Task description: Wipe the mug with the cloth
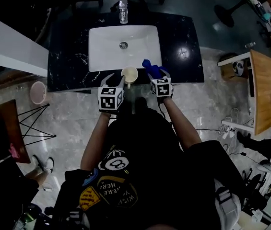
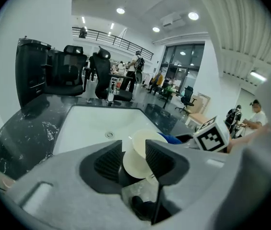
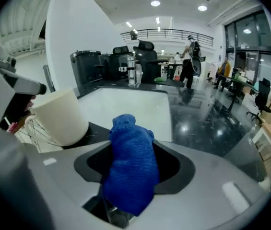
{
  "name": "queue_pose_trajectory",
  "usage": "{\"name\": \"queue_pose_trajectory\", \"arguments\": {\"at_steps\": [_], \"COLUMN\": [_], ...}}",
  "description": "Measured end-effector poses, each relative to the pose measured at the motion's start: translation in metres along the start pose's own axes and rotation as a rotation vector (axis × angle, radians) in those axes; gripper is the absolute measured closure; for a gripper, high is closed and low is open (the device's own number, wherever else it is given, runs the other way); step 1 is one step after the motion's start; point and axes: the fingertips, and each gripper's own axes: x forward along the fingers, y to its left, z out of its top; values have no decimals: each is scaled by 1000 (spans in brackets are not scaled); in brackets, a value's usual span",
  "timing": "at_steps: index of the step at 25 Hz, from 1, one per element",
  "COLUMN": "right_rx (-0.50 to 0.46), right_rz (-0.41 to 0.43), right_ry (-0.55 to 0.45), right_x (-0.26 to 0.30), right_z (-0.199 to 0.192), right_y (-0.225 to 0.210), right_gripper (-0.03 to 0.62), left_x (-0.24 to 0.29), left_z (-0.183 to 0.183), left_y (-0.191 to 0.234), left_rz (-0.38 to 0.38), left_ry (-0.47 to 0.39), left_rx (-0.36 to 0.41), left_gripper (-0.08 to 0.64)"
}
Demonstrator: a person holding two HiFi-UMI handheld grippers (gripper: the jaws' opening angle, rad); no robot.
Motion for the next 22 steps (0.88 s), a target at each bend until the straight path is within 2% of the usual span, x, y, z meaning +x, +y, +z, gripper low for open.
{"name": "queue_pose_trajectory", "arguments": {"at_steps": [2, 3, 5, 8, 12, 15, 18, 22], "right_rx": [-65, -88, -73, -17, -117, -206, -249, -306], "right_rz": [72, 111, 175, 221, 301, 342, 389, 517], "right_ry": [36, 41, 31, -36, -91, -58, -56, -55], "right_x": [-1, -1, -3, -11, -17, -19, -36, -65], "right_z": [-6, -9, -7, 19, 50, 38, 22, -1], "right_y": [20, 29, 36, 35, 53, 71, 79, 95], "right_gripper": [384, 391, 404, 422, 423, 422, 423, 423], "left_x": [14, 18, 24, 32, 41, 46, 50, 49], "left_z": [-4, -5, -6, -7, -8, -4, -3, -3], "left_y": [3, 5, 5, 0, 1, 3, 2, 2], "left_rz": [19, 29, 48, 61, 105, 166, 220, 243], "left_ry": [22, 28, 42, 83, 108, 108, 117, 108], "left_rx": [1, -1, 14, 63, 64, 120, 184, 185], "left_gripper": [413, 413, 414, 415, 469, 518, 520, 520]}}
